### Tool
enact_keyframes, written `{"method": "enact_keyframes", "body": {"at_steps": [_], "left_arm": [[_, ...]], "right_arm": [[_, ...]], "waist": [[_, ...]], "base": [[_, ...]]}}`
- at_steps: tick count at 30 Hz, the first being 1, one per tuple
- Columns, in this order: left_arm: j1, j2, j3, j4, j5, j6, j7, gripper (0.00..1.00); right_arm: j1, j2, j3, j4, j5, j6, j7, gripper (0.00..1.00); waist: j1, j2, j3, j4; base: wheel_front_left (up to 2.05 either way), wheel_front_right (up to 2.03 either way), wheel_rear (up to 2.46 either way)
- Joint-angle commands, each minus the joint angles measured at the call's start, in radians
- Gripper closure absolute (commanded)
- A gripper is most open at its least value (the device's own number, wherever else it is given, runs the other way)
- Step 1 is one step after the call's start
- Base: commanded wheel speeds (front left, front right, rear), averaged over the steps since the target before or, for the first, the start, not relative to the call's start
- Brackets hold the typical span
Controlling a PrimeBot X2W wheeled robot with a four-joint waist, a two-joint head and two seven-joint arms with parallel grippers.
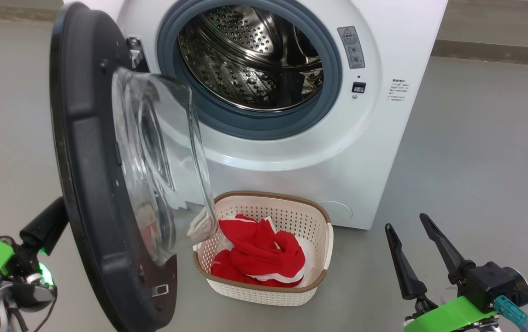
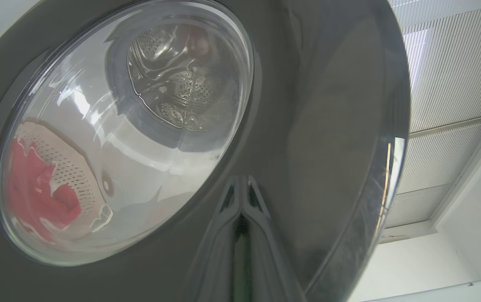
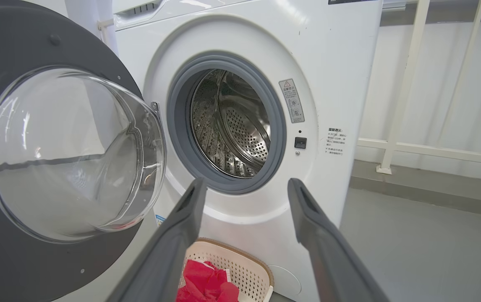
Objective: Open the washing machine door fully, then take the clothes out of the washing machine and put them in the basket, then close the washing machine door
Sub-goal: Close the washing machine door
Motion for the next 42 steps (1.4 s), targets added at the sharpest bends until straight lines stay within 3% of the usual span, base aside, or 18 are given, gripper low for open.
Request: {"method": "enact_keyframes", "body": {"at_steps": [1,19,42], "left_arm": [[-0.007,0.012,0.005,-0.038,-0.015,-0.001,0.002,1.00],[-0.024,-0.015,-0.070,-0.037,-0.073,-0.045,-0.087,1.00],[-0.045,-0.017,-0.235,0.008,-0.200,-0.097,-0.226,1.00]], "right_arm": [[-0.014,-0.008,0.021,-0.026,0.010,0.005,-0.012,0.00],[-0.035,-0.008,0.019,-0.020,0.004,0.005,-0.014,0.00],[-0.065,-0.008,0.015,-0.017,-0.001,0.005,-0.014,0.00]], "waist": [[0.0000,-0.0001,0.003,-0.003],[0.0000,-0.0001,0.030,-0.055],[0.0000,-0.0001,0.079,-0.136]], "base": [[0.00,0.00,0.00],[0.00,0.00,0.00],[0.00,0.00,0.00]]}}
